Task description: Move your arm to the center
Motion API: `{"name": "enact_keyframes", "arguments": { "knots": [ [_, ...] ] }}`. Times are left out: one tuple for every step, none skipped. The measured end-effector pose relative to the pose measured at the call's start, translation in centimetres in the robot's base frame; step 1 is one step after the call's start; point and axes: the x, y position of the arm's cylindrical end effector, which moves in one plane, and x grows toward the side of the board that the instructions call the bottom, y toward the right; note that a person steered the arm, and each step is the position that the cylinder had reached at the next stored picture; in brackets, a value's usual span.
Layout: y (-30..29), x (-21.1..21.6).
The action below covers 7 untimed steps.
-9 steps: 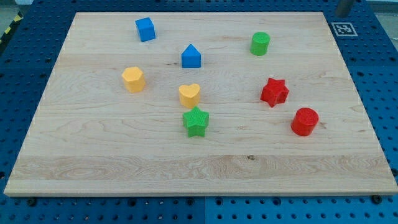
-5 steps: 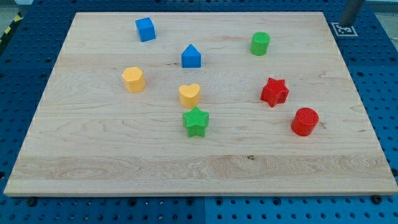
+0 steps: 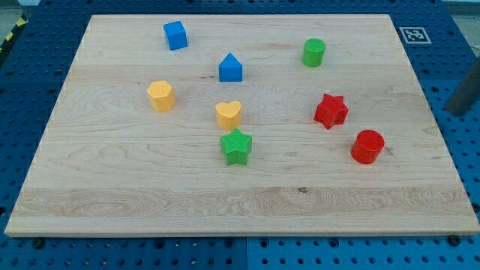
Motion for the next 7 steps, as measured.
{"name": "enact_keyframes", "arguments": {
  "knots": [
    [-2.1, 5.3],
    [-5.9, 10.3],
    [-11.8, 11.2],
    [-17.9, 10.9],
    [-20.7, 8.8],
    [-25.0, 4.6],
    [-27.3, 0.3]
  ]
}}
